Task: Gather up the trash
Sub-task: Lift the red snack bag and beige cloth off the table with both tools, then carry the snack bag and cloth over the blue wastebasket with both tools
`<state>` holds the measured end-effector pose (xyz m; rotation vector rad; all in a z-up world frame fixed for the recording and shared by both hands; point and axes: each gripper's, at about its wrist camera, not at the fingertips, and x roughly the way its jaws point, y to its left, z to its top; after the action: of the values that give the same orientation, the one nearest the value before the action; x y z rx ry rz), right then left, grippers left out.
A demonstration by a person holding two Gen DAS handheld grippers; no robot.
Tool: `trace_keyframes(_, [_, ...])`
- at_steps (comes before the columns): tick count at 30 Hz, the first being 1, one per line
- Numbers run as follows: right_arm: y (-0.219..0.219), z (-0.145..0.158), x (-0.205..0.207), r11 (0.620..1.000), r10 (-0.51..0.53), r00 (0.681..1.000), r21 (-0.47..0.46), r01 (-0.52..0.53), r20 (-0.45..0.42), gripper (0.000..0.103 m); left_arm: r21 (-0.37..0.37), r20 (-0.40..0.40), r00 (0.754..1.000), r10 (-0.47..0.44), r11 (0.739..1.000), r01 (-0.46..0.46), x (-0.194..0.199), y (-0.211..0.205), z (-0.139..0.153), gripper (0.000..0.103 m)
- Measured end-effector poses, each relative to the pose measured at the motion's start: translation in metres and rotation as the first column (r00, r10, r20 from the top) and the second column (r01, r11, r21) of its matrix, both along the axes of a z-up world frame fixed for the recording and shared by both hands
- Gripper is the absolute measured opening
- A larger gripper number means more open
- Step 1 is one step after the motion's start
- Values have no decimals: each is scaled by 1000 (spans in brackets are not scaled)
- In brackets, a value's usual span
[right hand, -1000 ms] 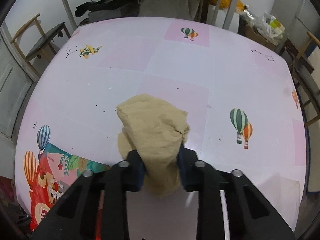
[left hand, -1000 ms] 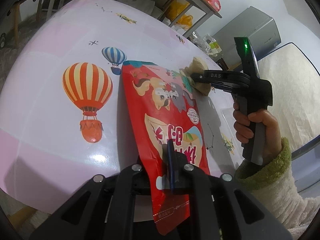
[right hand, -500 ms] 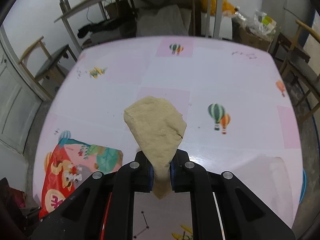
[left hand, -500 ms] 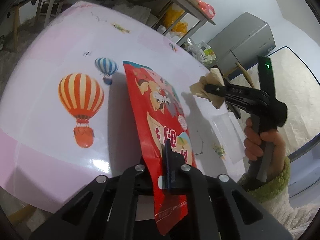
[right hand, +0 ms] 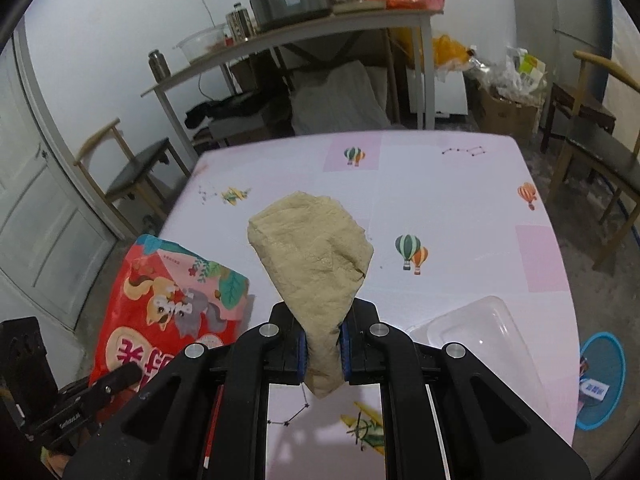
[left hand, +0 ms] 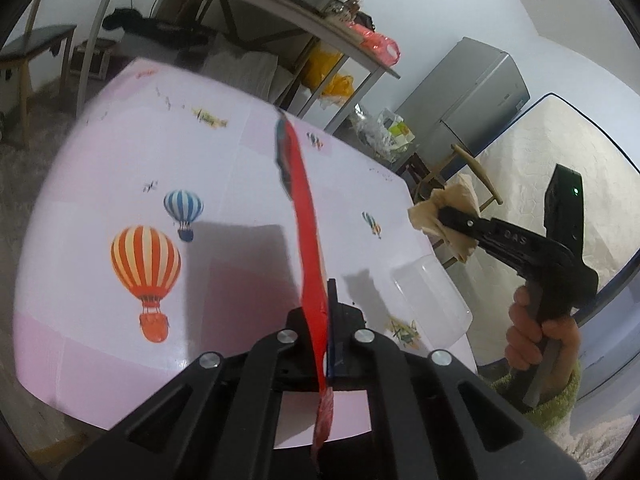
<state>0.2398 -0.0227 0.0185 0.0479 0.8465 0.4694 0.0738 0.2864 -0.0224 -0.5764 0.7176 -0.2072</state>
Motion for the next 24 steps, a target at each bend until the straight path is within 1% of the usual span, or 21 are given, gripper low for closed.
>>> trace_keyframes(6, [-8, 6, -6, 999, 18, 1000, 37, -18, 0, 11, 17, 40, 999, 19, 1000, -20, -2, -3, 20, 0])
trace_keyframes(12, [-20, 22, -17, 997, 22, 999, 73, -25, 37, 11, 36, 94, 995, 31, 999, -34, -7, -6, 42, 0])
trace_keyframes(18, [-40, 33, -26, 992, 0, 998, 125, -8, 69, 11, 75, 144, 990, -1, 997, -10, -9, -20, 67, 0])
trace_keyframes(24, [-76, 43, -35, 986, -56, 994, 165, 39, 99, 11, 114, 183, 980, -74, 992, 53, 4, -52, 87, 0])
